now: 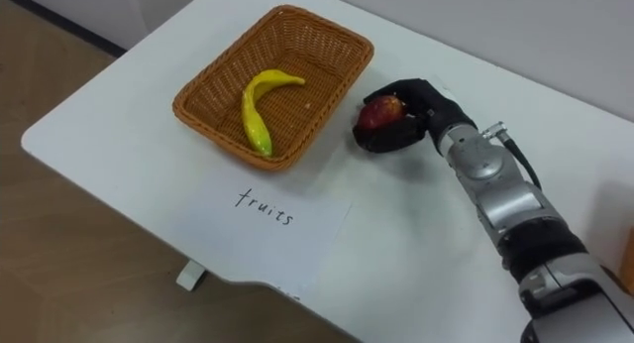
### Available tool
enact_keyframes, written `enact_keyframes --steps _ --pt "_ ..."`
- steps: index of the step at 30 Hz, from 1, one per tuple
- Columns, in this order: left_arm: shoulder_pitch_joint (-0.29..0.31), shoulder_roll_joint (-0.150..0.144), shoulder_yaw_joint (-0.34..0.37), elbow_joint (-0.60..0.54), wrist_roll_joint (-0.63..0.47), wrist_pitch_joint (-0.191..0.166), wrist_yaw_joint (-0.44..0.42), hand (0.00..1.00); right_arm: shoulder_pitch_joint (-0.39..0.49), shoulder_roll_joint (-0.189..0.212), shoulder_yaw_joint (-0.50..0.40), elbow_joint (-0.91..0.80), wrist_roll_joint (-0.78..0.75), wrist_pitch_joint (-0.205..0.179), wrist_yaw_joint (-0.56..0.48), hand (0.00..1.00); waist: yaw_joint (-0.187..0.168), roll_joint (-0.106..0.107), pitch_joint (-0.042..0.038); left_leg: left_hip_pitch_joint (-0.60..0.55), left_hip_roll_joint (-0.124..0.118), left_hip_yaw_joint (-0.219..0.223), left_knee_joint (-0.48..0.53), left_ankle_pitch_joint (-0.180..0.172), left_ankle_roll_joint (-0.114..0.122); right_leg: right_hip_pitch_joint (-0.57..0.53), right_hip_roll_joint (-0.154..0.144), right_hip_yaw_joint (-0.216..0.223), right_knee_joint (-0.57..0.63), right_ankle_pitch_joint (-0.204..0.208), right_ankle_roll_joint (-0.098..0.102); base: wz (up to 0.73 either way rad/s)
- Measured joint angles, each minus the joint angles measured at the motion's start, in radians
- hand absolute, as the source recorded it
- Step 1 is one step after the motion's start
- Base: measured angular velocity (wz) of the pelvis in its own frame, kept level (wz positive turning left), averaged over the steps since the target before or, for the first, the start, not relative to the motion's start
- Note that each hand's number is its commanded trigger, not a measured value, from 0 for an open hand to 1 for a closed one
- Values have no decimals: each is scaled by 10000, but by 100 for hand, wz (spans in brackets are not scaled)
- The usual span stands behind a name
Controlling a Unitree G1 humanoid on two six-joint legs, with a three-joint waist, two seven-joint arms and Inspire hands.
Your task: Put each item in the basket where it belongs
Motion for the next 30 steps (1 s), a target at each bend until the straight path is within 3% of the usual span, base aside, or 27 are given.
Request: enact_keyframes --steps 9,14,19,25,27,30 --pt "34 3 229 -25 11 -155 3 0 127 -110 110 -364 -63 247 302 100 -74 -75 -40 453 -12 180 -123 0 6 430 -42 -78 -148 -16 50 2" --pt "275 -3 1106 -9 41 -282 -21 0 133 -323 93 -1430 -753 419 964 100 -495 -176 -111 635 -68 181 -234 4 12 721 -57 -190 -298 -40 100 9" --pt "453 -27 1495 -14 61 -332 -79 0 146 -509 -77 -2526 -1174 595 1604 100 -819 -188 -144 998 -102 174 -319 -2 25 1144 -73 -266 -471 -77 159 10" --pt "596 -12 1906 -12 113 -315 -254 0 155 -1125 -418 -3169 -1138 707 1961 100 -898 -192 -187 1464 -97 169 -458 -10 35 1554 -106 -373 -461 -78 170 2" --pt "666 -16 2040 -19 316 -257 -257 0 159 -1140 -602 -3363 -1212 924 1965 100 -943 -196 -190 1557 -98 179 -484 -10 36 1628 -105 -360 -459 -78 170 -2" --pt "761 -19 2419 -26 421 -117 -256 0 161 -1139 -870 -3719 -1203 1238 1962 100 -1080 -199 -263 1594 -107 188 -551 -4 42 1683 -106 -348 -454 -77 170 0"
